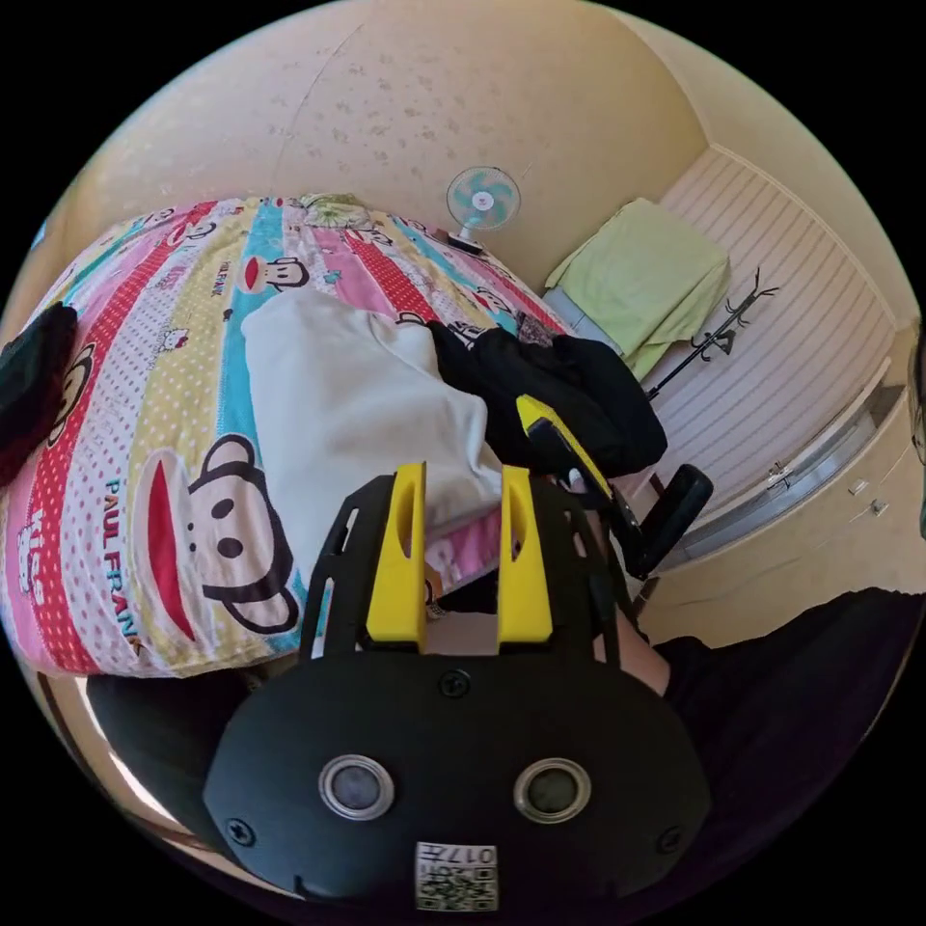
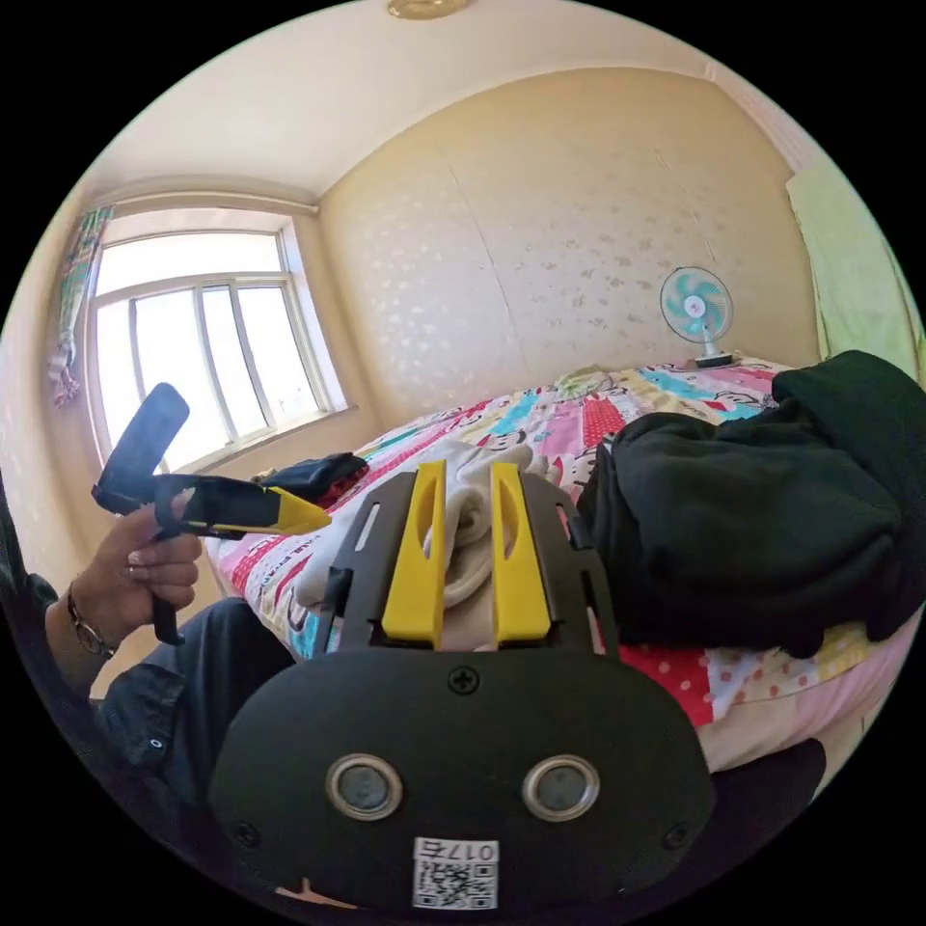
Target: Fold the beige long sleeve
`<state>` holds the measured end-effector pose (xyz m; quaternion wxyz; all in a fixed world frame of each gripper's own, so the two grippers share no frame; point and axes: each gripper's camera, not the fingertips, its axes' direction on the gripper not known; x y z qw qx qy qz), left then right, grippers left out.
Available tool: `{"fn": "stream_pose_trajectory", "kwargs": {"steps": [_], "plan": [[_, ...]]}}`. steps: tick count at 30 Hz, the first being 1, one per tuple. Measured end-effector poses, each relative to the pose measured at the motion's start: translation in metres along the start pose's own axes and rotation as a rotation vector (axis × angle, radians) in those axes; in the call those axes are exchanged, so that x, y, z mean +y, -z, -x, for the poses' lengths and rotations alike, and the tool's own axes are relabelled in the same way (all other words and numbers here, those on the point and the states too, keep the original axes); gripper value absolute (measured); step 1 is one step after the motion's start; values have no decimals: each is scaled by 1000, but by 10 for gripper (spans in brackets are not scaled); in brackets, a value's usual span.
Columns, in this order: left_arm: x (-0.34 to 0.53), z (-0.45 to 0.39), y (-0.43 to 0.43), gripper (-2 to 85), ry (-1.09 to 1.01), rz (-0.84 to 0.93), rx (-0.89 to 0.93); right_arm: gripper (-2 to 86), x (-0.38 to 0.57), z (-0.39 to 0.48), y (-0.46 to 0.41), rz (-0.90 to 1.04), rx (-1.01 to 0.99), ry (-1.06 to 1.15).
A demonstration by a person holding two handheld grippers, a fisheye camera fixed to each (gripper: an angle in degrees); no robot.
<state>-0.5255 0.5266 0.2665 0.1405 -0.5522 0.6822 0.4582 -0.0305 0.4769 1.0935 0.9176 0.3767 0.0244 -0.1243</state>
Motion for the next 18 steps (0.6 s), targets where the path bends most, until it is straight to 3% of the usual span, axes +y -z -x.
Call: {"fn": "stream_pose_trajectory", "kwargs": {"steps": [3, 7, 10, 12, 15, 18], "plan": [[3, 26, 15, 116, 89, -50, -30, 97, -11, 15, -31, 186, 53, -16], [7, 62, 16, 118, 220, -46, -11, 47, 1, 19, -86, 505, -40, 50], [9, 74, 15, 121, 257, -55, 15, 38, -17, 10, -37, 301, 2, -25], [10, 76, 8, 124, 257, -43, 36, 34, -27, 6, -21, 278, 17, -62], [14, 78, -19, 139, 276, 41, -35, 31, -20, -5, -46, 446, 183, -72], [21, 86, -53, 142, 300, 128, -17, 30, -2, -19, -81, 598, 204, -72]]}}
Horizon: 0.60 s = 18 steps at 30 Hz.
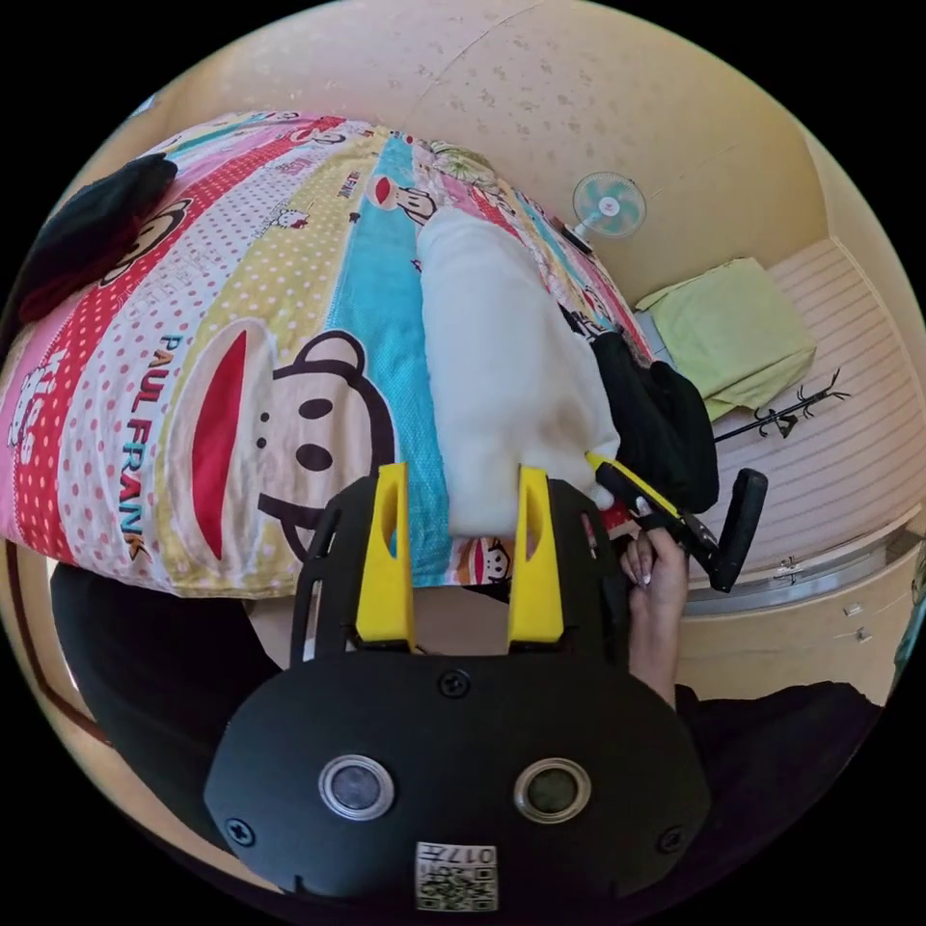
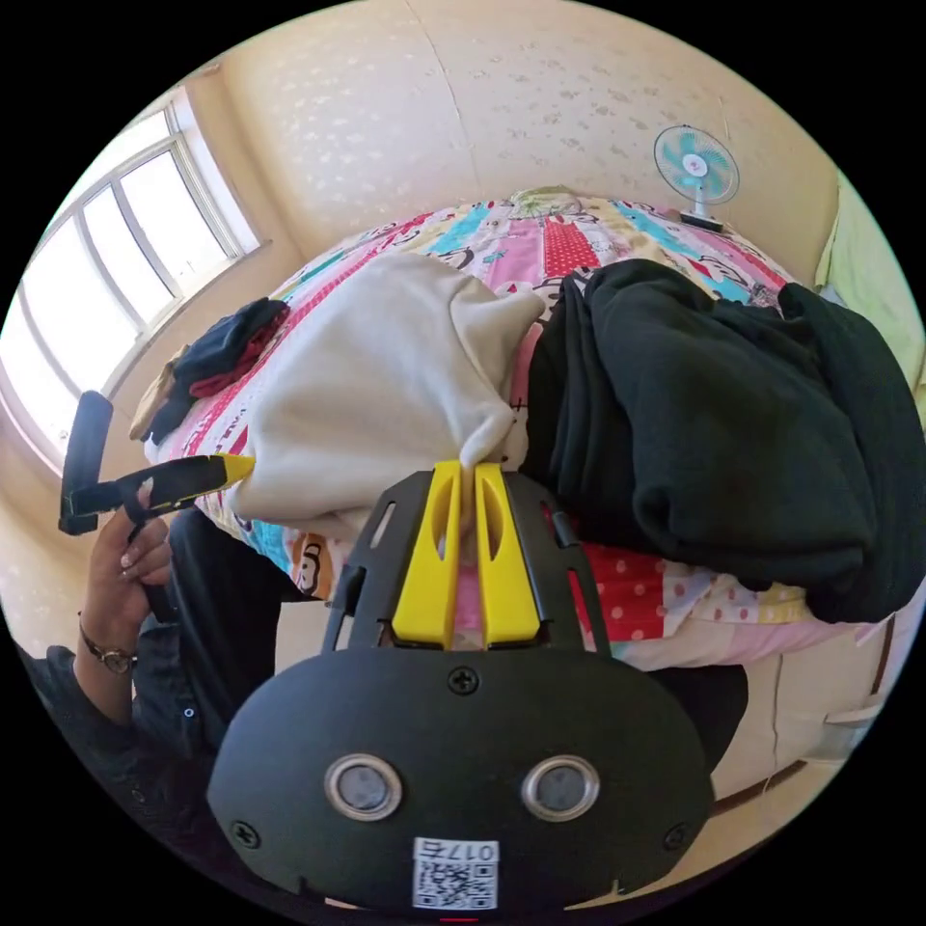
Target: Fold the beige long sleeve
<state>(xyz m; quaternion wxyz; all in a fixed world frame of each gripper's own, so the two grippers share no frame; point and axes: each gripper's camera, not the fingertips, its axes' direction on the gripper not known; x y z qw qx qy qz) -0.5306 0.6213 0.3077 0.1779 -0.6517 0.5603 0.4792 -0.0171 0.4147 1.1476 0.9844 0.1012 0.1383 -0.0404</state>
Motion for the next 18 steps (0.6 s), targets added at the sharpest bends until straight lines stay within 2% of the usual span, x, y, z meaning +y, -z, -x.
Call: {"fn": "stream_pose_trajectory", "kwargs": {"steps": [4, 7, 9, 10, 13, 18], "plan": [[2, 35, -16, 127, 128, 22, 193, 28, 1, -5, 17, -54, -30, -38], [1, 49, -10, 129, 141, 24, 223, 27, 22, 11, 55, -353, -66, 26], [0, 55, -1, 130, 133, -4, 218, 26, 34, 17, 51, -457, -92, 38], [-1, 60, 5, 132, 127, -20, 214, 27, 37, 17, 32, -457, -99, 49], [-5, 76, 17, 167, 142, -50, 278, 30, 18, 14, -48, -55, 121, 160], [-10, 77, 13, 186, 114, -41, 297, 31, 22, -8, -45, -75, 116, 89]]}}
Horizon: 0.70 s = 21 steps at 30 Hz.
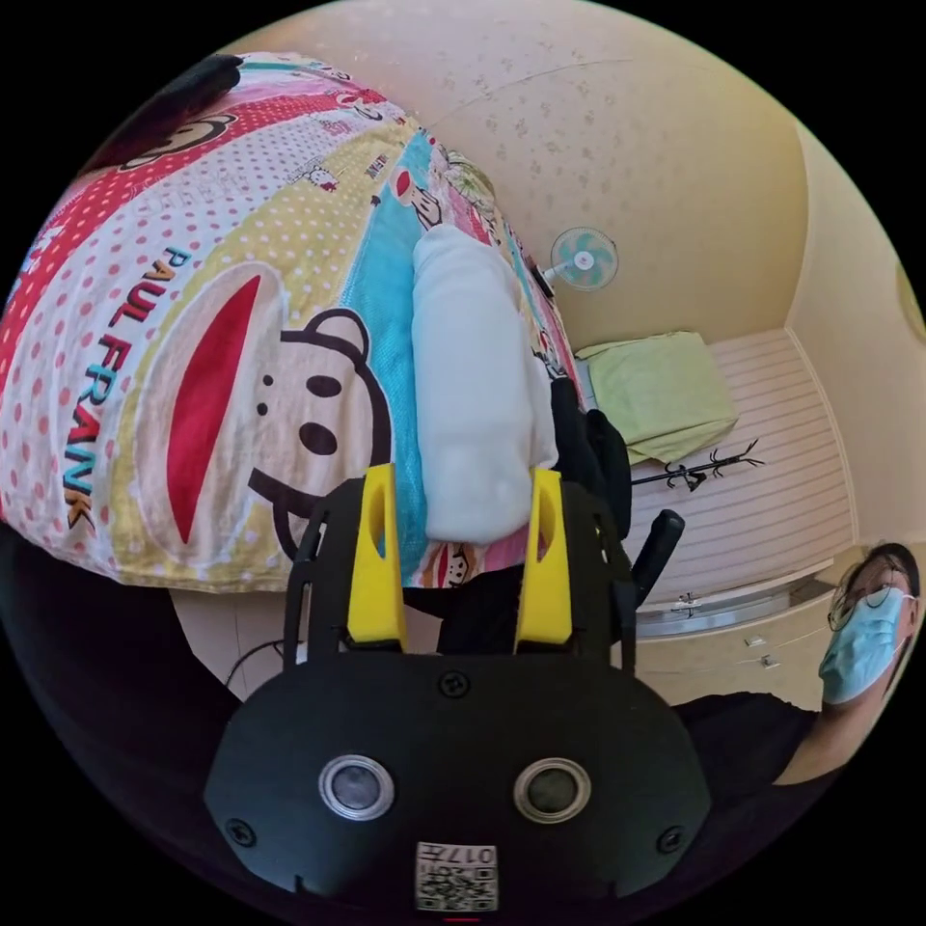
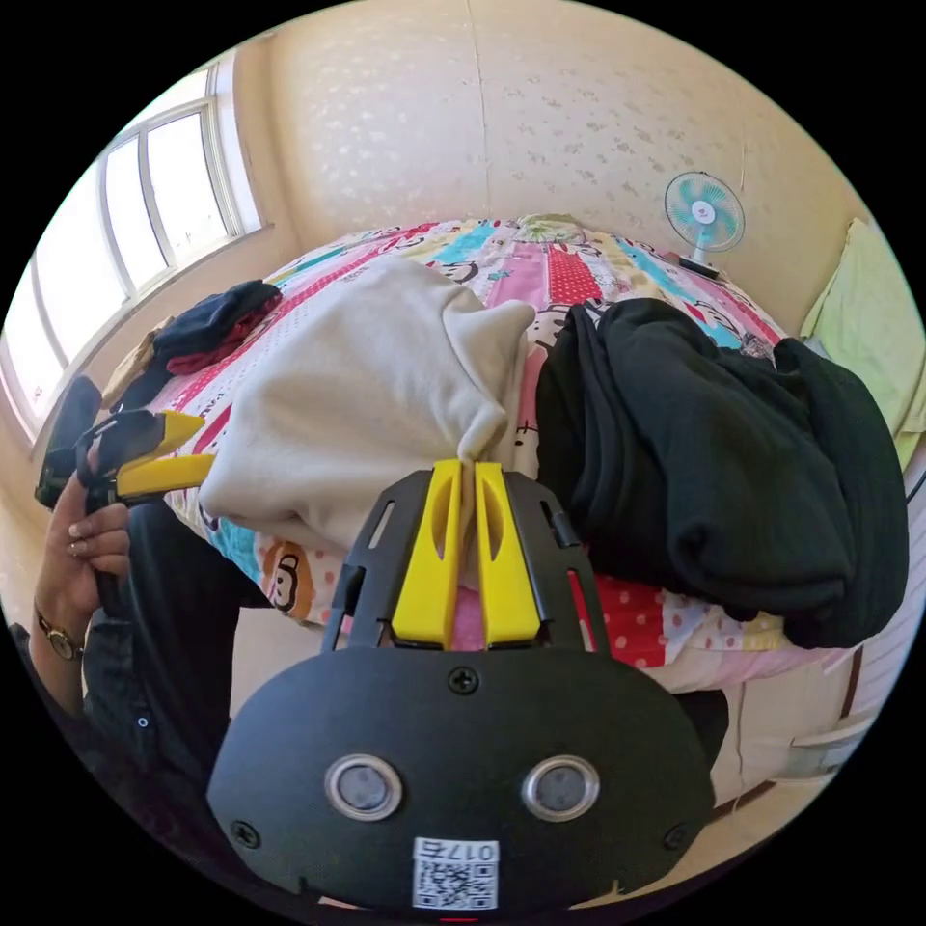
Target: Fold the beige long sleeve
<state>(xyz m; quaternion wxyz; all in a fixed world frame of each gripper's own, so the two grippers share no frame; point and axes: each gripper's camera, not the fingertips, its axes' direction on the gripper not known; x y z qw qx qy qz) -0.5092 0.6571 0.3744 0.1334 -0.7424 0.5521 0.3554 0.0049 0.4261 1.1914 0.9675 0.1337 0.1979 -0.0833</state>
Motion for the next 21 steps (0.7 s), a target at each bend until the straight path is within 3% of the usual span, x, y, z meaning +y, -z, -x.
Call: {"fn": "stream_pose_trajectory", "kwargs": {"steps": [3, 7, 10, 12, 15, 18, 21], "plan": [[-4, 5, -38, 186, 11, 160, 46, 30, 12, -15, -4, -13, -12, -25], [-5, 25, -35, 150, 73, 115, 109, 30, 17, -50, 39, -65, -15, -79], [-5, 41, -33, 105, 123, 115, 269, 35, 20, -81, 25, 46, -31, -84], [-2, 36, -27, 88, 112, 104, 287, 41, 32, -104, 8, 107, -98, -121], [2, 8, -11, 80, 17, 94, 250, 64, 71, -150, 31, 20, -239, -244], [10, -15, 0, 79, -45, 106, 243, 161, 112, -195, 46, 35, -329, -391], [25, -34, 6, 78, -118, 126, 214, 225, 164, -239, 32, 79, -660, -581]]}}
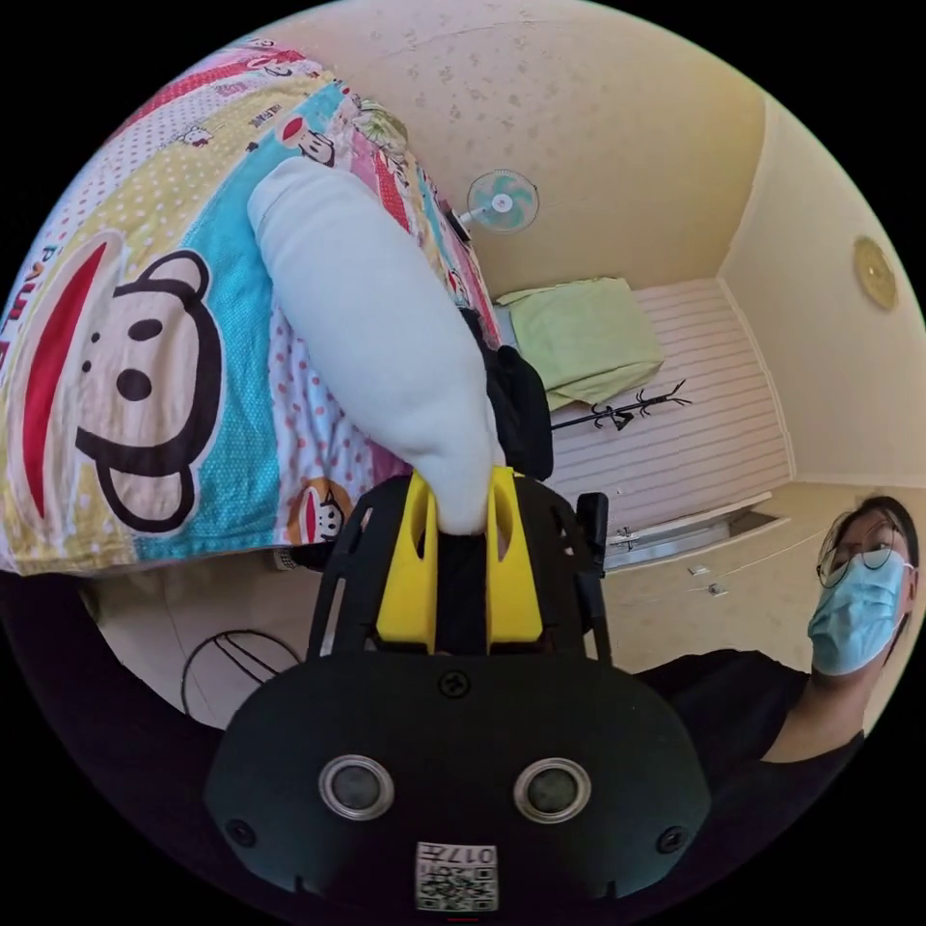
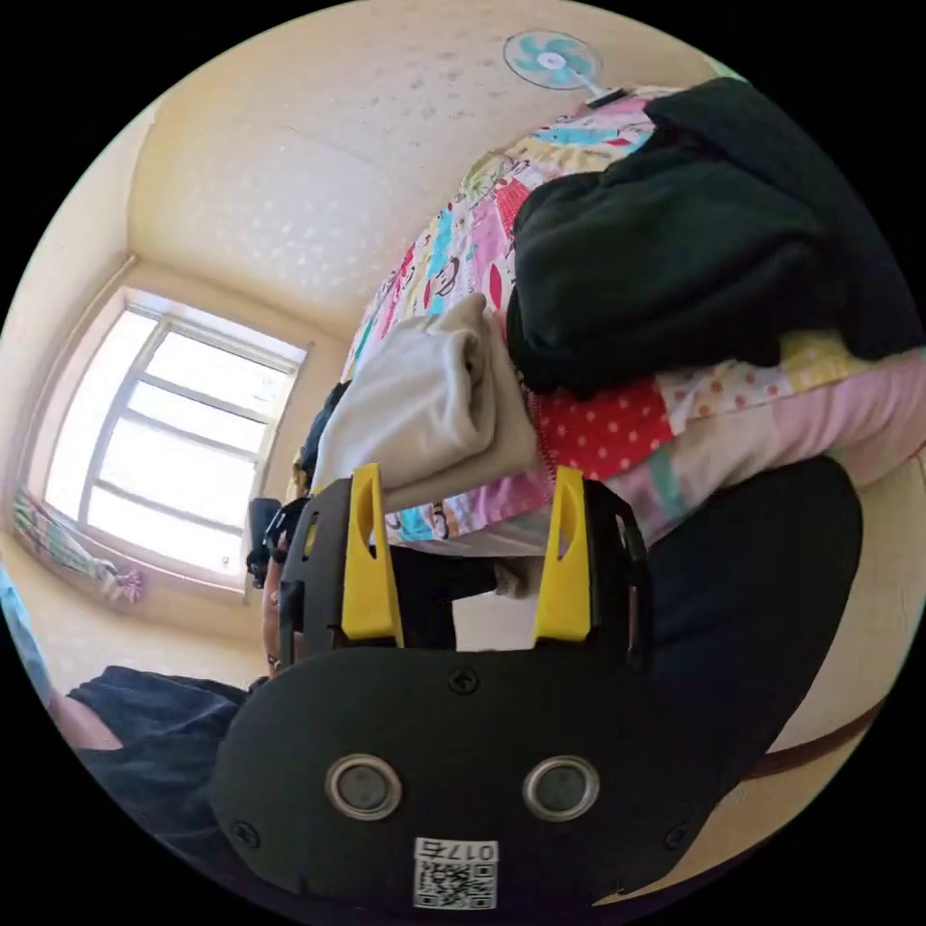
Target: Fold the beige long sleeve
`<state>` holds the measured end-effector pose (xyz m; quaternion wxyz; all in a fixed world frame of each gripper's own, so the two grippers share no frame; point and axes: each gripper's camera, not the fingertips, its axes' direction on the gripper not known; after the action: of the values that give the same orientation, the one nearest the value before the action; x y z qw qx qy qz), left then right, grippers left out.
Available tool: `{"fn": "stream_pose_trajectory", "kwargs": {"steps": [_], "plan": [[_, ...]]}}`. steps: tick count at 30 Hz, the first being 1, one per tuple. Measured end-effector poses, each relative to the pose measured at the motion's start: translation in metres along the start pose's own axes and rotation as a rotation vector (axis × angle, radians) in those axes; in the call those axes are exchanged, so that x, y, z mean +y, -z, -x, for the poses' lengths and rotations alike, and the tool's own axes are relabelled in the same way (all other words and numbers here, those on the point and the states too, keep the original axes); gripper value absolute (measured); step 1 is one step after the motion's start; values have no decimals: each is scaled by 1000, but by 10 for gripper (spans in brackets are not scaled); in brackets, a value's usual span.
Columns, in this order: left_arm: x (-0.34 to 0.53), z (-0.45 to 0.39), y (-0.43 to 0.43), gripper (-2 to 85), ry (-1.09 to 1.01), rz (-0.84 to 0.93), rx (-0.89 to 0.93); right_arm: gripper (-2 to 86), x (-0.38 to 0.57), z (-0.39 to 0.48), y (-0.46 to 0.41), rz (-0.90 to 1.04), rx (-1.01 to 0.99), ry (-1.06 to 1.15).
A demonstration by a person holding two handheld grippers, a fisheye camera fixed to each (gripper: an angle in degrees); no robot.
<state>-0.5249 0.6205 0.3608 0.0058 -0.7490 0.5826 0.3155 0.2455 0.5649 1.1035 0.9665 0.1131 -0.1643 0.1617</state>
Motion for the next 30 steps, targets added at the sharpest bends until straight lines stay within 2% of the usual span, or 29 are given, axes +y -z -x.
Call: {"fn": "stream_pose_trajectory", "kwargs": {"steps": [2, 5, 8, 12, 14, 19, 23, 26, 28, 30], "plan": [[13, -10, -3, 78, -28, 14, -15, 239, 22, -53, -9, 42, -300, -176], [27, -18, -8, 78, -62, 55, -16, 241, 35, -98, -43, 72, -525, -318], [38, -24, -11, 77, -91, 104, -13, 230, 22, -127, -80, 47, -768, -364], [47, -26, 3, 79, -105, 54, -85, 210, -6, -150, -120, 66, -911, -339], [44, -26, 24, 80, -123, 38, 7, 199, -8, -151, -123, 23, -1019, -324], [54, -60, 74, 78, -318, -37, 187, 180, -32, -99, -59, -53, -1102, -15], [59, -63, 82, 65, -302, -54, 144, 164, -90, -40, 23, -109, -1211, 305], [48, -49, 65, 66, -224, 13, 127, 152, -142, -12, 88, -213, -1163, 457], [42, -43, 53, 68, -207, 53, 152, 144, -172, -12, 118, -260, -1086, 435], [37, -35, 40, 67, -177, 76, 104, 136, -200, -27, 140, -284, -975, 363]]}}
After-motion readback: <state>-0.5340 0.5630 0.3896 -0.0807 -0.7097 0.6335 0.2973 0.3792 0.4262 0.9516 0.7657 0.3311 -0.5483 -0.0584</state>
